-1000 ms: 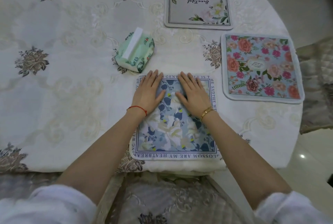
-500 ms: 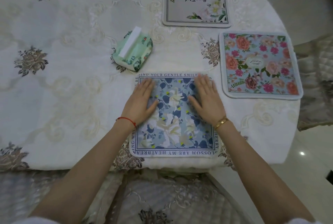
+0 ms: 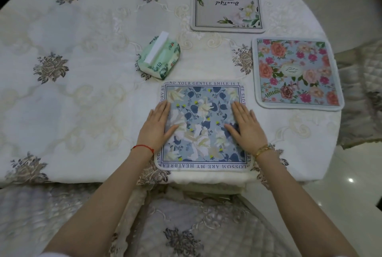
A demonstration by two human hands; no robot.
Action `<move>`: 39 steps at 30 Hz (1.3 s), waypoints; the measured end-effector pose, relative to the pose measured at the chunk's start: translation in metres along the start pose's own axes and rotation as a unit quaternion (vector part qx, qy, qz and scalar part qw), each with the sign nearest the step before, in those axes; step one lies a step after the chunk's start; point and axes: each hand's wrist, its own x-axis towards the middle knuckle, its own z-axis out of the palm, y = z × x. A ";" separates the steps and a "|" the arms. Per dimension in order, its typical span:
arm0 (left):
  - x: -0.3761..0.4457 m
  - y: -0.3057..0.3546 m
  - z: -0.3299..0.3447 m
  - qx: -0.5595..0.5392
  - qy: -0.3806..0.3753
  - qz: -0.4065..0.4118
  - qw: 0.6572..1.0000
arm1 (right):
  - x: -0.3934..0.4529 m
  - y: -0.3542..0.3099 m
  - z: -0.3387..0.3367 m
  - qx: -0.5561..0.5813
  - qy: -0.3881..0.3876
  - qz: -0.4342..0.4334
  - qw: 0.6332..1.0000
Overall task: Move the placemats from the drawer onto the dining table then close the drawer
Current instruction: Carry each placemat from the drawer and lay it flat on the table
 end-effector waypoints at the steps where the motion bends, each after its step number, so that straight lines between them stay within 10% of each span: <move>1: -0.004 -0.002 -0.001 0.001 0.000 -0.004 1.000 | -0.003 0.004 -0.002 0.000 0.000 0.006 1.000; 39: -0.100 0.050 0.025 -0.023 0.008 -0.006 1.000 | -0.113 -0.021 0.022 0.023 -0.004 0.009 1.000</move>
